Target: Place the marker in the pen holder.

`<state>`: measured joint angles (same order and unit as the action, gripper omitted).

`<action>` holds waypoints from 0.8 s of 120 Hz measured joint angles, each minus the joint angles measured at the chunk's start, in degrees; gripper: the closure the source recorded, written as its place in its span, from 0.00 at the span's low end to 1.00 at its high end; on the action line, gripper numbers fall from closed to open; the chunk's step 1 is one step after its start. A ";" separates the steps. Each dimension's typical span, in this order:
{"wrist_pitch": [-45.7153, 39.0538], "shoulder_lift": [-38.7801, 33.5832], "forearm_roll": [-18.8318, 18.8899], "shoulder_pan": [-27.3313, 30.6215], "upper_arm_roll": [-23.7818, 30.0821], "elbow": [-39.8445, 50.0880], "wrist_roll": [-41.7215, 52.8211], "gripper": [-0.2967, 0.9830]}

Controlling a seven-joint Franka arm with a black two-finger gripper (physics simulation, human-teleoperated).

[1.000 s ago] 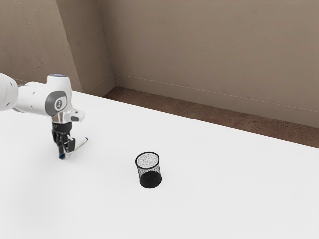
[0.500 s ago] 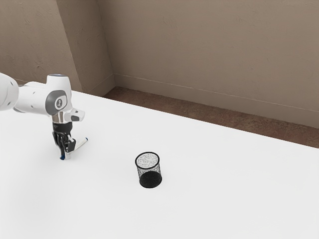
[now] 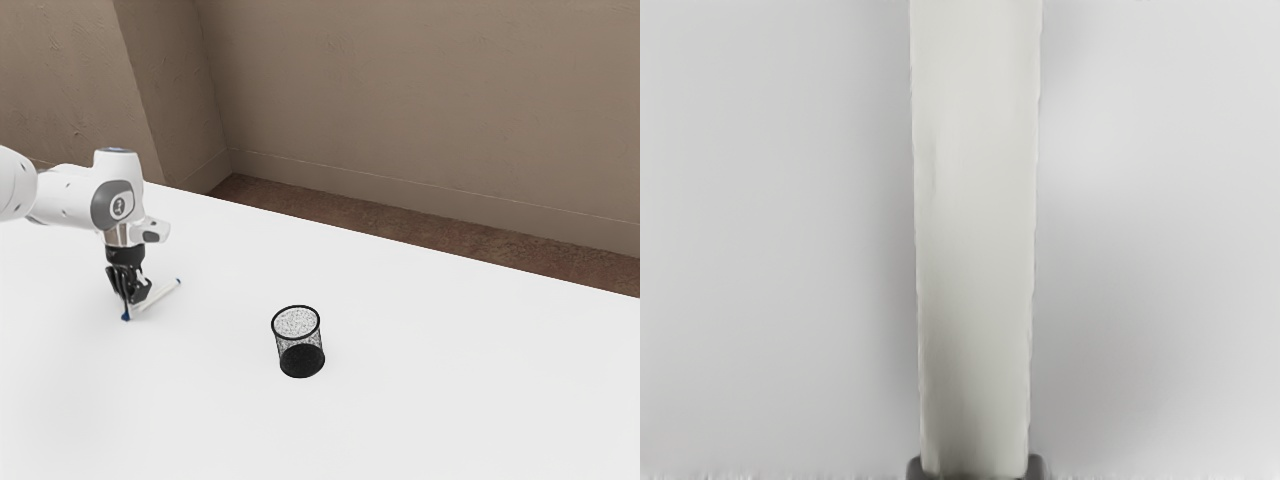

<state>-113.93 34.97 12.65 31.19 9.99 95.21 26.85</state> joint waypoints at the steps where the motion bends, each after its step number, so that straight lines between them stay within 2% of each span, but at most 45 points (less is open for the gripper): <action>1: 0.00 -0.04 0.02 -0.05 -0.01 0.00 -0.03 0.85; 49: -0.03 -4.13 1.31 -2.96 -0.45 0.37 -1.23 0.85; 77: 1.39 -12.18 2.07 -9.22 -1.58 -0.08 -1.62 0.85; 96: 5.58 -13.42 1.99 -16.56 -0.94 -4.75 -1.84 0.85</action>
<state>-108.35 21.56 14.64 14.63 9.05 90.46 25.00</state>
